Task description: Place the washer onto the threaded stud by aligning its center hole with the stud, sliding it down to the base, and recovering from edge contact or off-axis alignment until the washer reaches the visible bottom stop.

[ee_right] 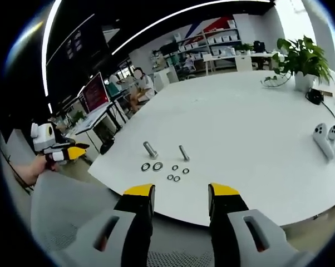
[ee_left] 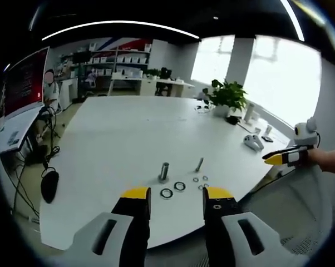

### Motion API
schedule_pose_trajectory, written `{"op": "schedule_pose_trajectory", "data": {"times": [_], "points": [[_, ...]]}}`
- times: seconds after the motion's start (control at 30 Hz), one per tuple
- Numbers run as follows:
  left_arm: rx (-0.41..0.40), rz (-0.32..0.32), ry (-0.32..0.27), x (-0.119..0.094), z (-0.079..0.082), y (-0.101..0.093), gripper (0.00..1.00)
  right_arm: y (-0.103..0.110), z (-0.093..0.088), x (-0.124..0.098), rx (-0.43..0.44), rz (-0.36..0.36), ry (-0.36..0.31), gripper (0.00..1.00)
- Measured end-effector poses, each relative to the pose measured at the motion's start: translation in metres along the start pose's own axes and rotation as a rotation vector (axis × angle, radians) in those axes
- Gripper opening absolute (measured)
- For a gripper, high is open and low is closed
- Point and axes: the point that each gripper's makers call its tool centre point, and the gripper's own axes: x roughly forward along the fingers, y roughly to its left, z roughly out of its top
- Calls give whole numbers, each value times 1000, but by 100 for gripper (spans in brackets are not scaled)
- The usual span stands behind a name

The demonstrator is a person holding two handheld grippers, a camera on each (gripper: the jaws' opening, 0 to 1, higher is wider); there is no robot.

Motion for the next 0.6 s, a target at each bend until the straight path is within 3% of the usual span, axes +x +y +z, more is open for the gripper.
{"op": "schedule_pose_trajectory", "data": {"times": [0.6], "points": [[7,-8,33,2,-6,-1,35,-3,2,-2,-6,-17,-13,40]]}}
